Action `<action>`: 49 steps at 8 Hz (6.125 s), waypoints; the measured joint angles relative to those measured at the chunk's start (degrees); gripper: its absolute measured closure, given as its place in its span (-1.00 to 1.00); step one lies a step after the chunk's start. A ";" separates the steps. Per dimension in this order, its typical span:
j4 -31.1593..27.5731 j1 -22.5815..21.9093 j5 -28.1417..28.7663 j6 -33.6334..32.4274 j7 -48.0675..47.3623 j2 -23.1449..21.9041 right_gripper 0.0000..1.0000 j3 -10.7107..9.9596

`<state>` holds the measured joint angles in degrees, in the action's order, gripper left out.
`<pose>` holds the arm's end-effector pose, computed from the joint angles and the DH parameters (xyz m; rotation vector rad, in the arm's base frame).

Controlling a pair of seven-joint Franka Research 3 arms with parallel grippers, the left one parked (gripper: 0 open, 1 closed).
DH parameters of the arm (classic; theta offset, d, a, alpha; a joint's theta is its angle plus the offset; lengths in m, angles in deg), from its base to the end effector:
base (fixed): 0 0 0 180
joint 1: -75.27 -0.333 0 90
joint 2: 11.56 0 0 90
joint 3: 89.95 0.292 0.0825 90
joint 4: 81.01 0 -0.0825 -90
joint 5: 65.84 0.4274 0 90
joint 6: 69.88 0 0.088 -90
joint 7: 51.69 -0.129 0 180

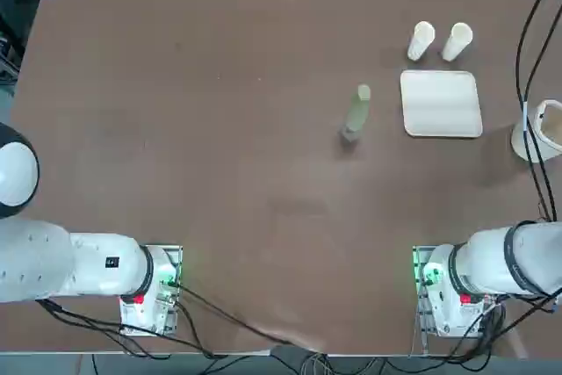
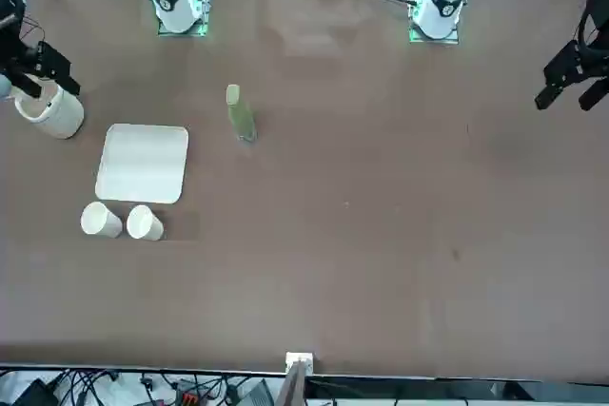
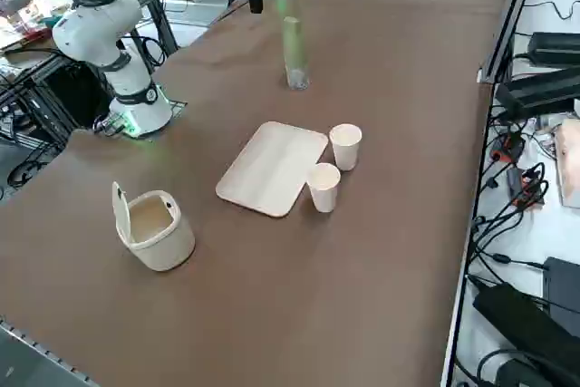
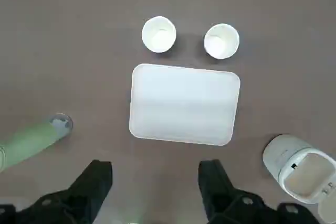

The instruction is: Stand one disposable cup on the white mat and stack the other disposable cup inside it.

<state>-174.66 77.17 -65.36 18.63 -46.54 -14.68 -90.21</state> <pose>0.5777 -0.0207 0.5756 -3.1292 -0.0818 0.0542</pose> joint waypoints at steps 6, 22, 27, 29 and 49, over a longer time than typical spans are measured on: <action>1.59 -0.64 0.61 1.86 -2.26 2.89 -1.00 0.04; 1.69 -7.81 -4.59 33.59 -2.40 37.33 -0.21 -0.41; 3.00 -7.75 -4.59 31.92 -2.78 35.91 0.96 -0.67; 2.64 -6.72 -4.60 25.17 -2.78 31.56 0.96 -1.22; -5.71 -2.00 -5.32 27.17 -0.39 21.76 -1.00 -1.33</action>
<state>-180.37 75.18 -70.68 45.79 -46.93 7.08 -91.54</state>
